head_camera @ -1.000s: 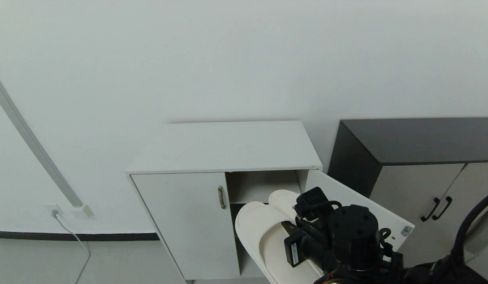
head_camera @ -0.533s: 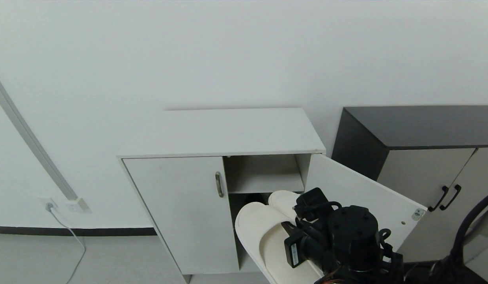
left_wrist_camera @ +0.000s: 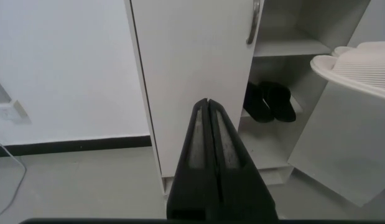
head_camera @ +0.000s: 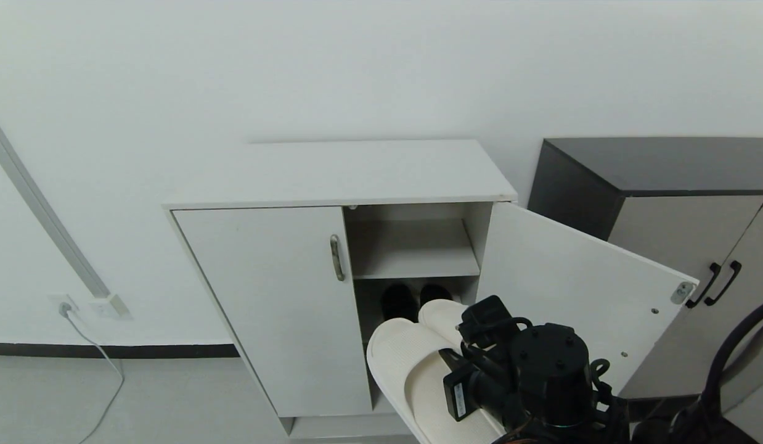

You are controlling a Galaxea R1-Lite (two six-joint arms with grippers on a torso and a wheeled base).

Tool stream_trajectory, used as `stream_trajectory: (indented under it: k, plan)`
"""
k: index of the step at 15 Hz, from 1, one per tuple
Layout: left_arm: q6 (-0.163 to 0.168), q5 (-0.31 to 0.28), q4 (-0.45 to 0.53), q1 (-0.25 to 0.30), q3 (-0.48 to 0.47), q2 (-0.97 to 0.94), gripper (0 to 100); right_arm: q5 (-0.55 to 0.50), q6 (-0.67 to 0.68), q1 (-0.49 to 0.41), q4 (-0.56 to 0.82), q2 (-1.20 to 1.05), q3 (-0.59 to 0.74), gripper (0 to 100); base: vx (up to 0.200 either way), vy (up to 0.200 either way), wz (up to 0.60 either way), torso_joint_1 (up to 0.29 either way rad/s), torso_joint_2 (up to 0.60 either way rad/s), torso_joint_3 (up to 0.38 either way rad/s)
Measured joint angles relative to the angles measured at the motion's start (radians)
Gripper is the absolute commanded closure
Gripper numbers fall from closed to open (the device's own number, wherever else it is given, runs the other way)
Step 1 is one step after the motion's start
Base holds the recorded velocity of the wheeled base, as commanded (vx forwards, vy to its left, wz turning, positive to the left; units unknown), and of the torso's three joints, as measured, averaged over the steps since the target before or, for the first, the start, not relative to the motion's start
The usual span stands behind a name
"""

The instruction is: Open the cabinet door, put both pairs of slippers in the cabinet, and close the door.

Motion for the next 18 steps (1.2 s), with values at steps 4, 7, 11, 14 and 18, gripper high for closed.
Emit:
stream_trajectory:
  k: [4,7,11,14,18]
  plan:
    - [0.000,0.001,0.000,0.000,0.000,0.000,100,0.000,0.000,0.000,-0.001,0.001,0.000,100,0.000,0.000,0.00,-0.161,0.49,0.322]
    - [0.000,0.001,0.000,0.000,0.000,0.000,100,0.000,0.000,0.000,-0.002,0.002,0.000,100,0.000,0.000,0.00,-0.137,0.47,0.333]
    - [0.000,0.001,0.000,0.000,0.000,0.000,100,0.000,-0.001,0.005,-0.009,0.008,-0.001,100,0.000,0.000,0.00,-0.101,0.47,0.349]
    - [0.000,0.001,0.000,0.000,0.000,0.000,100,0.000,-0.001,0.009,-0.023,0.014,0.000,100,0.000,0.000,0.00,-0.053,0.44,0.373]
    - [0.000,0.001,0.000,0.000,0.000,0.000,100,-0.001,-0.003,0.006,-0.026,0.022,0.001,100,0.000,0.000,0.00,-0.015,0.29,0.282]
